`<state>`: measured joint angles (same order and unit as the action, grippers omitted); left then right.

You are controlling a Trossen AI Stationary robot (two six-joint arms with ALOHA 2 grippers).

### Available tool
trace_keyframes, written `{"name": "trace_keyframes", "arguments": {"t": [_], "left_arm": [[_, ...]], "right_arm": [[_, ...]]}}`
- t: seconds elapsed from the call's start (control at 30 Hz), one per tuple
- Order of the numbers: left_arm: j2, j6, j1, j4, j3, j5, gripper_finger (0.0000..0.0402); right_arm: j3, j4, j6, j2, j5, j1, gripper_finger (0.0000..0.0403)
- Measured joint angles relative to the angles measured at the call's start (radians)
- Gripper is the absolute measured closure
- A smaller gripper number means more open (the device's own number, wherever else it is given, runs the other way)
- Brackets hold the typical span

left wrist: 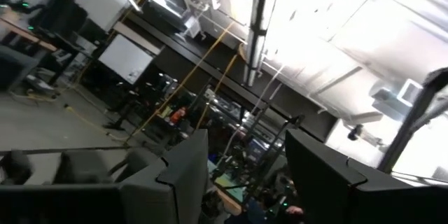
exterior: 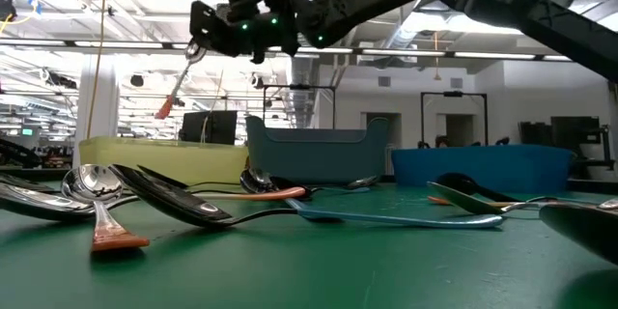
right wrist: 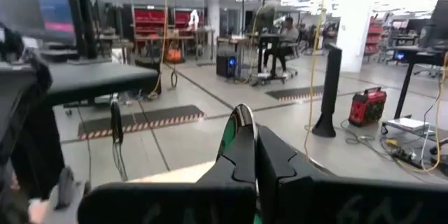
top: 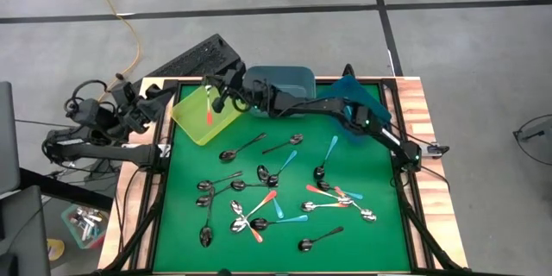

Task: Sort silverware by color (type)
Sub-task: Put the orange spoon into the yellow bin

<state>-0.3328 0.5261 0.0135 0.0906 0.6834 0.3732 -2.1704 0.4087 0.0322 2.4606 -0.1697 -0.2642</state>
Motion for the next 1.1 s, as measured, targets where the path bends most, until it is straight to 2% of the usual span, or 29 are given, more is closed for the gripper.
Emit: {"name": "trace_keyframes", "arguments": {"t": [0.3,0.6,0.87,0.97,1.1], "left_arm": [[0.0,0.007,0.0,0.001,0.0,0.008,0.0226],[0.0,0.009,0.0,-0.005,0.0,0.008,0.0226],[0.0,0.021,0.0,-0.024,0.0,0.03,0.0226],[0.0,0.021,0.0,-0.027,0.0,0.032,0.0226],[-0.001,0.02,0.0,-0.029,0.0,0.033,0.0226]], "right_arm": [[-0.039,-0.063,0.394,0.0,0.146,-0.004,0.0396],[-0.057,-0.233,0.719,0.0,0.171,0.004,0.0396],[-0.057,-0.263,0.879,0.0,0.216,0.023,0.0396],[-0.06,-0.226,0.941,0.033,0.222,0.027,0.0396],[-0.063,-0.274,1.002,0.088,0.217,0.035,0.0396]]}}
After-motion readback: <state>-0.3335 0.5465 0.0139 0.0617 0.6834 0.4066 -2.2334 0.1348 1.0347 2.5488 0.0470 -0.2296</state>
